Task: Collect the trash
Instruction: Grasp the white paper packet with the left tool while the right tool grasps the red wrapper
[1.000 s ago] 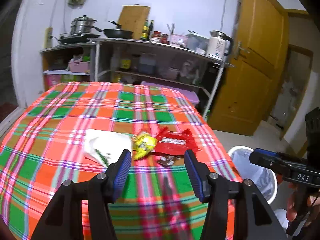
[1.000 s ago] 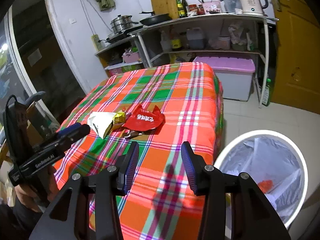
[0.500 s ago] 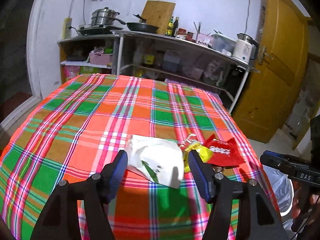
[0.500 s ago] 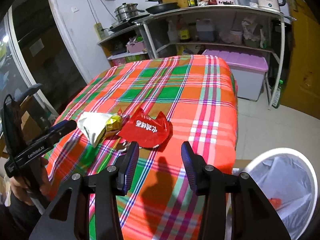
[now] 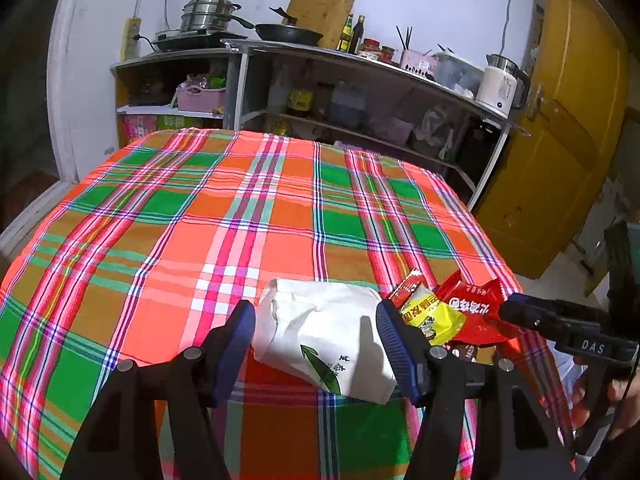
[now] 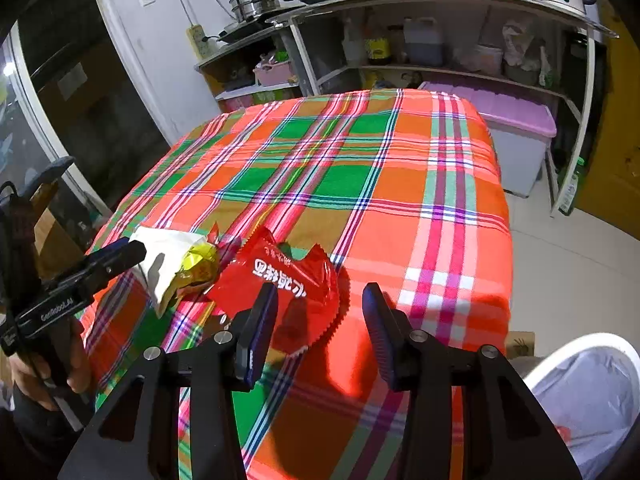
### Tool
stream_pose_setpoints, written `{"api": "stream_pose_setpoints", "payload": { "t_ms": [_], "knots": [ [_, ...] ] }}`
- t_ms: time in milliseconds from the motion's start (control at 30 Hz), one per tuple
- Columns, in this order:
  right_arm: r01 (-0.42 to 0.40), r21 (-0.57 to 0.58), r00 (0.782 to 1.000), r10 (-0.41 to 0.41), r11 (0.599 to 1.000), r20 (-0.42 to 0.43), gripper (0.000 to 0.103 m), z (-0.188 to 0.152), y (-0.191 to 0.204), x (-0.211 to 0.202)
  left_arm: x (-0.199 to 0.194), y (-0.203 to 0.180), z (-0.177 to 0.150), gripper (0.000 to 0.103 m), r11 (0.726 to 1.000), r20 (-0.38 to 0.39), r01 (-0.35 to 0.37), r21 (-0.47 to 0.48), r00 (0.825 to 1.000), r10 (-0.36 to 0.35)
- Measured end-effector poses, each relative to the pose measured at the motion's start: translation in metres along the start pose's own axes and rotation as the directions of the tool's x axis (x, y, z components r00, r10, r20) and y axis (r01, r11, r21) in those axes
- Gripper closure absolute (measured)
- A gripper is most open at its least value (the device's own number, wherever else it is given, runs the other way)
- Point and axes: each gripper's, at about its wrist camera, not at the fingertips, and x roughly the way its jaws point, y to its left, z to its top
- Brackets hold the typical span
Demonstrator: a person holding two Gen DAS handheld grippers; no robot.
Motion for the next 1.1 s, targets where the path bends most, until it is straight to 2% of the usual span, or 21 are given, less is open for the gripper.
{"api": "stream_pose_setpoints", "payload": {
  "t_ms": [133,200,233,300,333,367,400,433,467,567,767,1100],
  "knots": [
    [0.002,-0.007,1.0,-0.002,1.0,-0.018,0.058,0.005,-0.002,0.011,0.004,-0.004,-0.001,0.044,1.0,-0.011,-0.008,0.019,1.0,0.008],
    [-0.002,-0.007,1.0,0.002,1.0,-0.026,0.058,0.005,-0.003,0.015,0.004,-0.005,-0.001,0.054,0.999,-0.009,-0.019,0.027,1.0,0.019],
    [-0.008,-0.002,0.999,0.007,1.0,-0.031,0.058,0.006,-0.003,0.016,0.003,-0.005,-0.002,0.062,0.999,-0.009,-0.025,0.031,1.0,0.026],
    [-0.024,0.007,0.999,0.024,1.0,-0.037,0.058,0.006,-0.003,0.018,0.002,-0.006,-0.002,0.066,0.999,-0.009,-0.03,0.034,1.0,0.03],
    [-0.029,0.006,0.999,0.029,1.0,-0.04,0.058,0.005,-0.003,0.019,0.001,-0.007,-0.003,0.071,0.999,-0.005,-0.033,0.037,0.999,0.033],
    [-0.035,0.001,0.999,0.035,0.999,-0.041,0.06,0.005,-0.001,0.019,0.0,-0.008,-0.004,0.079,0.998,-0.002,-0.04,0.044,0.999,0.04],
    [-0.03,-0.011,0.999,0.03,0.999,-0.038,0.063,0.004,0.002,0.018,-0.001,-0.009,-0.004,0.082,0.998,0.0,-0.05,0.049,0.999,0.05],
    [-0.016,-0.023,0.999,0.015,1.0,-0.032,0.077,0.004,0.005,0.017,-0.002,-0.009,-0.005,0.084,0.997,0.002,-0.052,0.054,0.999,0.052],
    [-0.004,-0.031,1.0,0.003,1.0,-0.029,0.085,0.004,0.006,0.017,-0.003,-0.01,-0.005,0.084,0.997,0.002,-0.049,0.055,0.999,0.049],
    [-0.005,-0.027,1.0,0.005,1.0,-0.017,0.094,0.003,0.006,0.014,-0.006,-0.012,-0.007,0.087,0.997,0.01,-0.047,0.064,0.999,0.046],
    [-0.008,-0.019,1.0,0.008,1.0,0.02,0.098,-0.001,0.011,-0.002,-0.019,-0.021,-0.011,0.091,0.996,0.035,-0.034,0.083,0.999,0.032],
    [0.012,0.023,0.997,-0.014,1.0,0.082,0.099,-0.013,0.006,-0.04,-0.047,-0.038,-0.016,0.091,0.994,0.07,-0.015,0.11,0.997,0.007]
  ]
}}
